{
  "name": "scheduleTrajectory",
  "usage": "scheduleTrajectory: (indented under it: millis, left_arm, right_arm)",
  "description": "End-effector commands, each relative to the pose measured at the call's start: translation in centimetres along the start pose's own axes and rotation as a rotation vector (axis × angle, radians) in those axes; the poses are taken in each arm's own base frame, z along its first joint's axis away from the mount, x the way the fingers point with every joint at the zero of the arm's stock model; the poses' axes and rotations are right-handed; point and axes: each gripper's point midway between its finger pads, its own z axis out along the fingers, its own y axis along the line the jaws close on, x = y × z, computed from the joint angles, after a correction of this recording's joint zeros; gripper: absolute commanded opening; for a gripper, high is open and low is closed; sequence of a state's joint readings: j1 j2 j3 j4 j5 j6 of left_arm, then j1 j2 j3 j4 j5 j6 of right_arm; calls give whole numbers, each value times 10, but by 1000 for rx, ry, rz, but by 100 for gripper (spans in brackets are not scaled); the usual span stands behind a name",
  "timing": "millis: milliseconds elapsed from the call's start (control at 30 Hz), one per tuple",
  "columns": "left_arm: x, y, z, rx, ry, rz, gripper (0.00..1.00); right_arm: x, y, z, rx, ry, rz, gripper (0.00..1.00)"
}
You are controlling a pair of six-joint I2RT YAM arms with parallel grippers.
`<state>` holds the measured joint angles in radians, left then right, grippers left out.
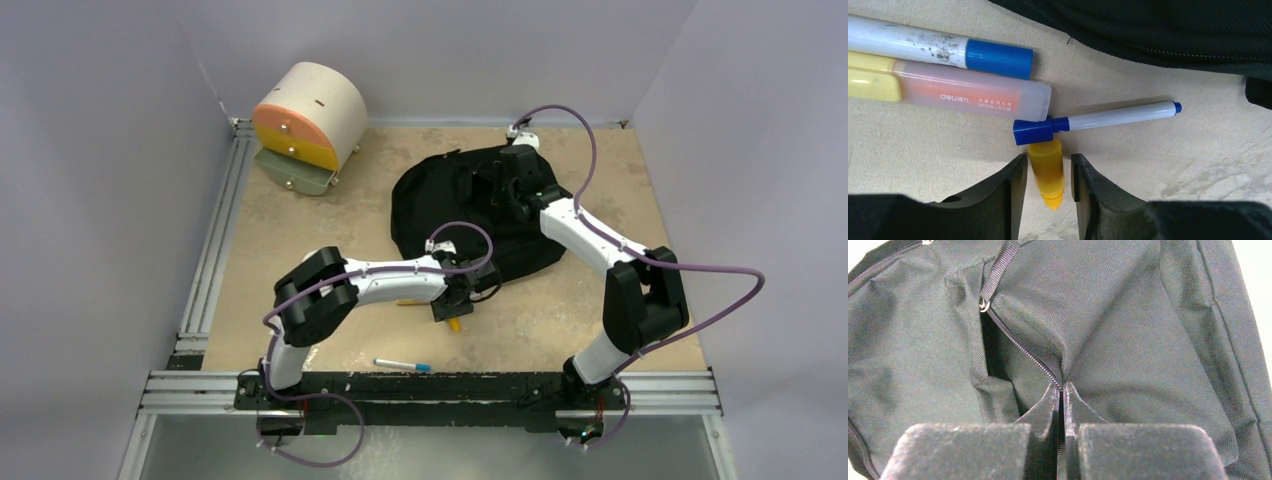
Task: Pack the student bag
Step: Pick up the stationery from the center of the board.
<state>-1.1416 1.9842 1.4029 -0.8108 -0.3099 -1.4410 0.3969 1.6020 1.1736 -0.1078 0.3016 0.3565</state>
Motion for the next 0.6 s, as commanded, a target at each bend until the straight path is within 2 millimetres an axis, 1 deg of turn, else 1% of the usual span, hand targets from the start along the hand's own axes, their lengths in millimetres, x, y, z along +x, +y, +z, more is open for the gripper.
scheduleTrajectory:
  millis: [0,133,167,200,267,333,367,467,567]
  left_arm:
    - [-10,-2,-4,-12,-48,2,34]
    - [-18,-9,-20,58,-79,53,30]
    - [-23,-15,-28,102,-92,63,28]
    - [-25,-14,-32,125,-102,70,26]
    - [-30,-20,-47,198,-121,75,22]
    - [-35,-19,-59,235,-134,77,18]
    - [-39,-19,-68,256,-147,74,17]
    - [-52,-19,-84,285,-187,72,16]
    - [-75,-24,-98,344,-219,63,16]
  right_arm:
    - [-28,-2,-13,9,-87,41,0]
    - [-32,-3,-16,9,-100,50,0]
    - [-33,-3,-16,8,-103,55,0]
    - [-34,-2,-17,5,-105,56,0]
    - [-35,-2,-17,4,-108,59,0]
    - [-36,-2,-17,4,-110,60,0]
    - [-36,-3,-17,5,-109,60,0]
    - [-36,-3,-17,4,-108,60,0]
    - [-36,-3,-18,2,-107,62,0]
